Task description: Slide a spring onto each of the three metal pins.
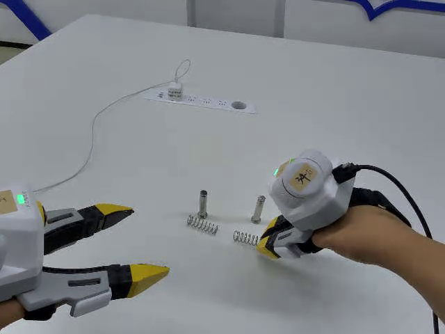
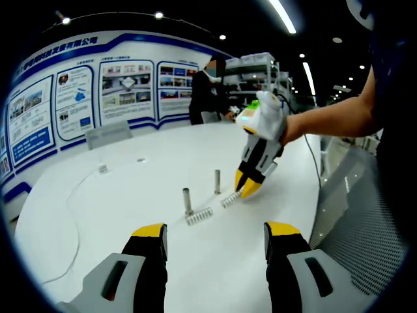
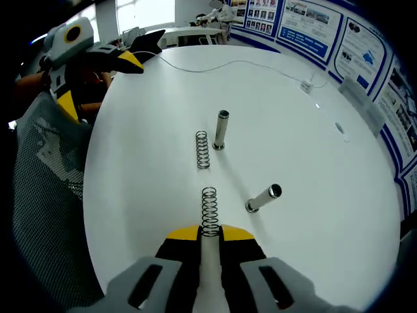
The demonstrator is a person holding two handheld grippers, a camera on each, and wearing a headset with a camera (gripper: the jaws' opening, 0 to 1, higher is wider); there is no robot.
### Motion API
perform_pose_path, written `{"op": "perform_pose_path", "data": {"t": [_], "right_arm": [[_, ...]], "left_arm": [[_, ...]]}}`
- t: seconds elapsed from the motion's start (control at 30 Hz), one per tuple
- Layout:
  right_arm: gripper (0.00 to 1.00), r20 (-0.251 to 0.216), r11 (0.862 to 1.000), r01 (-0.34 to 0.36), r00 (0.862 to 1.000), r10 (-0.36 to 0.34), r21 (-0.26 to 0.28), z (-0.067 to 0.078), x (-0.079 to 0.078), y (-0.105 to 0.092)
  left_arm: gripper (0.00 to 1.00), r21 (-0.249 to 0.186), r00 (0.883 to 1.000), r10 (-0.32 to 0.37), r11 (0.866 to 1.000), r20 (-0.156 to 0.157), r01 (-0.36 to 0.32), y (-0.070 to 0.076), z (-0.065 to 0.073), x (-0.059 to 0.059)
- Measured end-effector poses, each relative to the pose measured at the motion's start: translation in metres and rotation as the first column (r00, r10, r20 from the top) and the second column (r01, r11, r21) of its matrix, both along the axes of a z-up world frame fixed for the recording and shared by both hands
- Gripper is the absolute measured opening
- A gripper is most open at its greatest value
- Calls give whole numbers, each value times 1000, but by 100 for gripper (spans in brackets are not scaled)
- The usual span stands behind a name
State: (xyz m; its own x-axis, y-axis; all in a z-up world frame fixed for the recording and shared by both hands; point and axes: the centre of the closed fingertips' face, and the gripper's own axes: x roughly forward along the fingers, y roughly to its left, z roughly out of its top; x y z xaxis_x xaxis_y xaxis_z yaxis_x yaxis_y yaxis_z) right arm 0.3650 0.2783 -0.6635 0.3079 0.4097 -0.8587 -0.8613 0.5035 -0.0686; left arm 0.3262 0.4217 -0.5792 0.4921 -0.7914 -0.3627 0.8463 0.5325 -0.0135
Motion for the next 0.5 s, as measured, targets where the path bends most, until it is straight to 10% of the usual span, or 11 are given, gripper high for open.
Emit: {"op": "perform_pose_path", "data": {"t": [0.5], "right_arm": [[12,12,1000,-8,1000,8,-4,17,-1,0]], "left_arm": [[61,2,1000,-7,1000,1,7,-1,1,-1]]}}
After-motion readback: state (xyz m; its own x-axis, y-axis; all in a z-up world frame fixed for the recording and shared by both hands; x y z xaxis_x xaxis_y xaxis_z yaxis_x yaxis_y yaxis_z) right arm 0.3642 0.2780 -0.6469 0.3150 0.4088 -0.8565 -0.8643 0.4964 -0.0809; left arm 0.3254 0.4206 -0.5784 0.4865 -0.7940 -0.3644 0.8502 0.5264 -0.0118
